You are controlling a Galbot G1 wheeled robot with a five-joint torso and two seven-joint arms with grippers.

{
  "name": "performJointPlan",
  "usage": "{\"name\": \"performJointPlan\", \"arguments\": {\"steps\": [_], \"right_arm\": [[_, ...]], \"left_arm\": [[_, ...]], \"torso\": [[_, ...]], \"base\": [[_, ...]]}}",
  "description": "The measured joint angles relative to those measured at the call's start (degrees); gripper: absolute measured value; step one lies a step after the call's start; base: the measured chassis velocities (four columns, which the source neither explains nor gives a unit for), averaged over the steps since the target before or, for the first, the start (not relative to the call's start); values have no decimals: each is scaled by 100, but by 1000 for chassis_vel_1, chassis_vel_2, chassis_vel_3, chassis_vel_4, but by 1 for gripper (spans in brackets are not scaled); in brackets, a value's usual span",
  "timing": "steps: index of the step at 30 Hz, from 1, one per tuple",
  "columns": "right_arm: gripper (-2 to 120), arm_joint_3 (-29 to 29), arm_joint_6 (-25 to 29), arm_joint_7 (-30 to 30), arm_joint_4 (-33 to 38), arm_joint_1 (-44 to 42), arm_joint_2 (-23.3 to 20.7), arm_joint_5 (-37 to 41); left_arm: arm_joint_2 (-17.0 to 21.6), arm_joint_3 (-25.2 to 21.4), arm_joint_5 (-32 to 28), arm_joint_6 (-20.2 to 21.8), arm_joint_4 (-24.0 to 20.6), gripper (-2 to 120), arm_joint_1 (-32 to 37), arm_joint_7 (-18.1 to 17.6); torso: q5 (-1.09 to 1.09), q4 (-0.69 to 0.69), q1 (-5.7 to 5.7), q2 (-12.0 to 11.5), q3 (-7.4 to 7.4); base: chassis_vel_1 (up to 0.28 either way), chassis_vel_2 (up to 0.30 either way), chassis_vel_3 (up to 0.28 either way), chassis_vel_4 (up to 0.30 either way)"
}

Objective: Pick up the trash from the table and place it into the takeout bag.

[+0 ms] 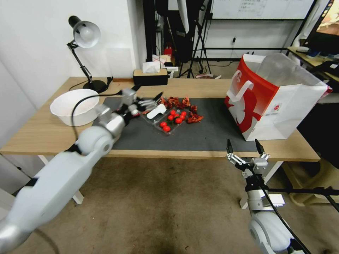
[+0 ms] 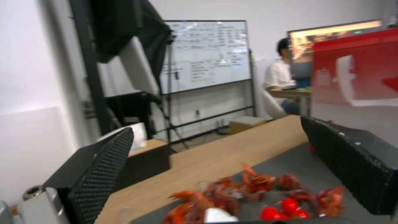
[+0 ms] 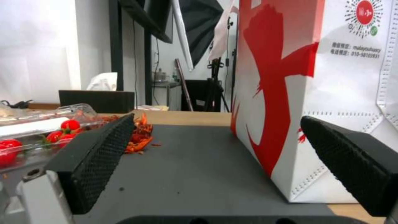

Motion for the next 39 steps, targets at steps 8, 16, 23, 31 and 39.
{"name": "performJointPlan", "arguments": {"steps": [8,16,23,31,39], "right_arm": [[100,-29,8,-5,-10,-59,7,-38],[100,-23,17,1,25,-162,35,-103],[100,-1,24,21,117,-308,51,-167],[100,4,26,82,206,-497,81,-248],[100,0,32,159,223,-758,171,-370]], "left_arm": [[3,-1020,440,-131,-431,100,1377,-275],[-359,-1877,1104,-279,-758,100,2543,-425],[-745,-2509,1561,-503,-949,100,3476,-525],[-1148,-2784,2028,-932,-996,100,4424,-654],[-1293,-2895,2186,-1277,-919,100,4736,-684]], "torso": [[-3,-1,0,0,0],[-4,-1,0,0,0],[-2,-3,1,0,0],[-2,-2,0,0,0],[-2,-3,1,-1,1]], "base": [[0,0,0,0],[0,0,0,0],[0,0,0,0],[0,0,0,0],[0,0,0,0]]}}
